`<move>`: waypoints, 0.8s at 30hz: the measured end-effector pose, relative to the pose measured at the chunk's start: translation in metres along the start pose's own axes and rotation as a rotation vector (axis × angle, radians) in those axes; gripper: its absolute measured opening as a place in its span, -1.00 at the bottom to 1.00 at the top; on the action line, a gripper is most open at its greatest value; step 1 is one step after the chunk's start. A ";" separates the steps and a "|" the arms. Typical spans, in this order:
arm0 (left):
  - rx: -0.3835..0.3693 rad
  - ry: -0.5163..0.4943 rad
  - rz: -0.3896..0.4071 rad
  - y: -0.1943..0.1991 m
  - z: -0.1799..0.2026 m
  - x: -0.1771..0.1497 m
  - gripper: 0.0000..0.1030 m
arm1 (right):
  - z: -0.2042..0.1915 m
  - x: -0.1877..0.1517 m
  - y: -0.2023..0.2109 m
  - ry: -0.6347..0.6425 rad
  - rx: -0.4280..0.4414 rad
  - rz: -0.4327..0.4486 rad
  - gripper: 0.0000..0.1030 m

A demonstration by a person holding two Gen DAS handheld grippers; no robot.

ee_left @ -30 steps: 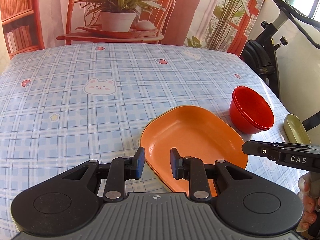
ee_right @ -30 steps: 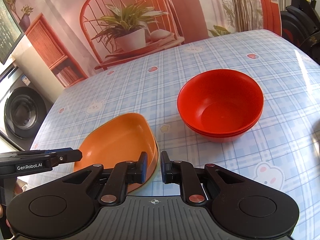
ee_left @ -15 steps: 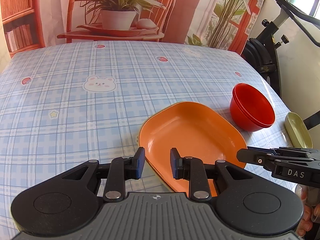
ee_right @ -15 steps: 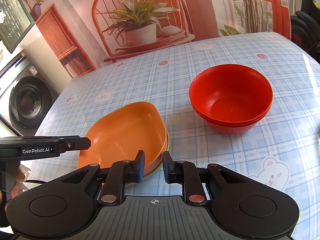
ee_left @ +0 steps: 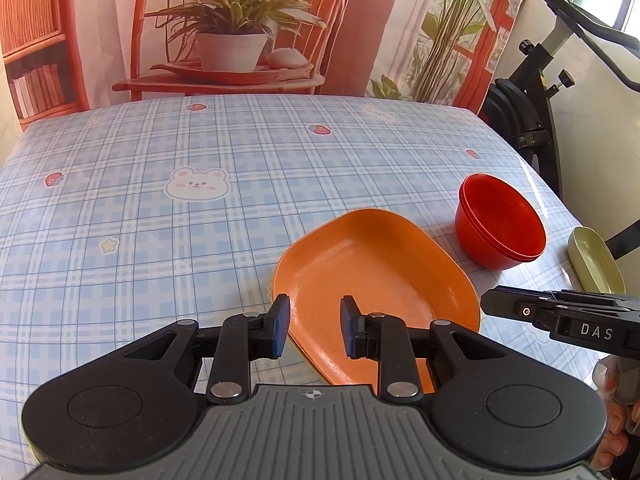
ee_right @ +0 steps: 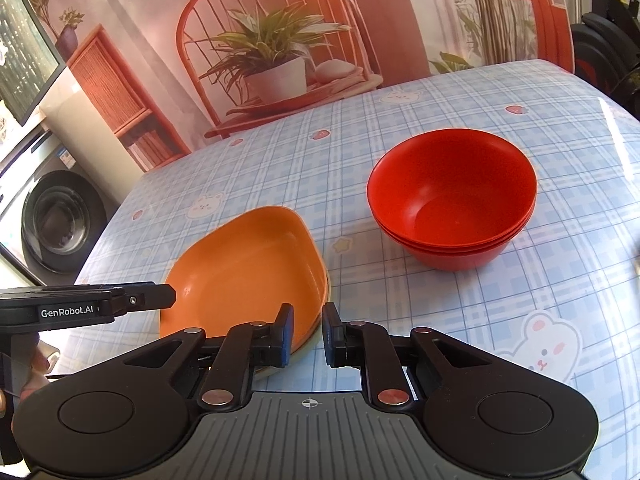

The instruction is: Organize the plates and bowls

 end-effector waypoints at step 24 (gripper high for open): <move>-0.363 -0.290 0.055 -0.044 0.232 0.046 -0.47 | 0.212 0.040 0.139 -0.138 -0.410 0.325 -0.62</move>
Point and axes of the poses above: each gripper's, at about its wrist camera, not at the fingertips, and y roughly against the way its jaws point, z to its right, x to its top, the point moved 7 cm from there along -y, roughly the way its jaws point
